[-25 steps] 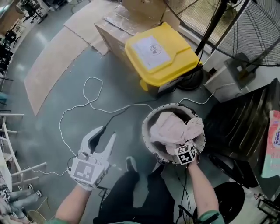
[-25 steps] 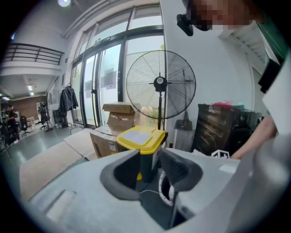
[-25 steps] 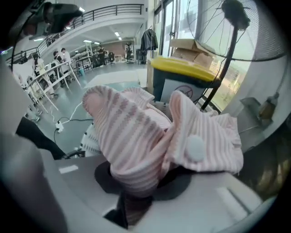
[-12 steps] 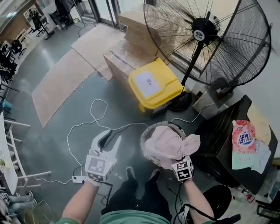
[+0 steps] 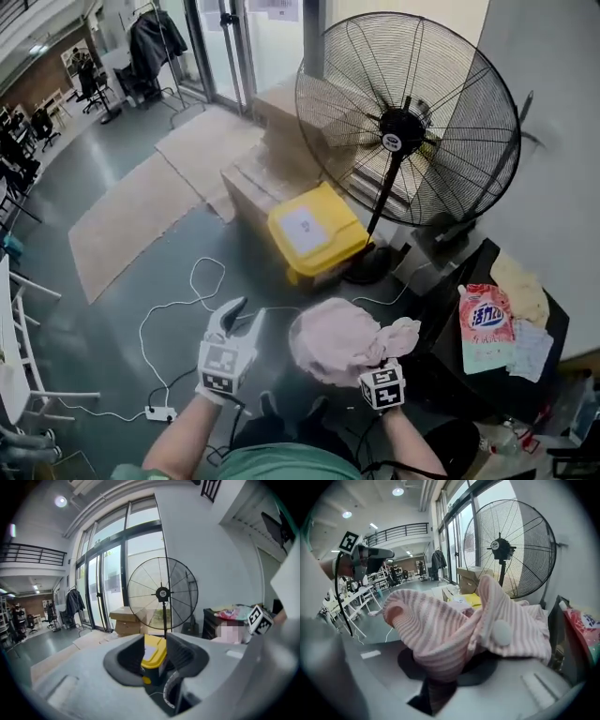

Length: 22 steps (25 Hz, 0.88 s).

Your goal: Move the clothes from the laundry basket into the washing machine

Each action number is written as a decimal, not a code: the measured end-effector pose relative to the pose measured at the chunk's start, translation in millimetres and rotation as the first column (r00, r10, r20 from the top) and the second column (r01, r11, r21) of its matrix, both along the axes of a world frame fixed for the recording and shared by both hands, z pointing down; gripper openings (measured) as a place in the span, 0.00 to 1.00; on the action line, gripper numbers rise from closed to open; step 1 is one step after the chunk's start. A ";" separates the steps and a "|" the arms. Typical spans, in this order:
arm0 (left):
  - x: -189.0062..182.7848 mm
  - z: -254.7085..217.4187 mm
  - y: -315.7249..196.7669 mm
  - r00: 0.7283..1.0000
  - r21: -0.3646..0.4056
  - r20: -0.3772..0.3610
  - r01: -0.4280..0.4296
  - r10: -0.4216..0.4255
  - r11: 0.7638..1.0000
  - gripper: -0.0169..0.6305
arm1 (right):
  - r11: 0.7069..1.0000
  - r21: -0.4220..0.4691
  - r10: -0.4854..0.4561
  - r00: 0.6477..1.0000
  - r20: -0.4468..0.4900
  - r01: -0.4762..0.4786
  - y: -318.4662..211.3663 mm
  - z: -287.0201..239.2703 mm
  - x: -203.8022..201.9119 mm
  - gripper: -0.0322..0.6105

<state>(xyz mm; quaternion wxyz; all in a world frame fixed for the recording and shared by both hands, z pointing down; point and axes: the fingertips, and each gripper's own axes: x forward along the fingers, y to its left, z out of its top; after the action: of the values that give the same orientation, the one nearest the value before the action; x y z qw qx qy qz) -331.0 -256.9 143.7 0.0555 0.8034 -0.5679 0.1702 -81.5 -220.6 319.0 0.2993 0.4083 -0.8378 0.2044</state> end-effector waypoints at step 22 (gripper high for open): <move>-14.0 -26.5 14.1 0.994 0.061 -0.057 -0.094 0.098 0.994 0.24 | 0.955 0.117 0.265 0.961 0.081 -0.274 56.8 -85.0 18.5 0.19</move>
<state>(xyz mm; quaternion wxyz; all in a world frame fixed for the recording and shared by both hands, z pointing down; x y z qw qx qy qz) -345.0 -242.8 117.1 0.0409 0.8358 -0.5315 0.1316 -63.0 -163.8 234.0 0.2151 0.5301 -0.7947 0.2027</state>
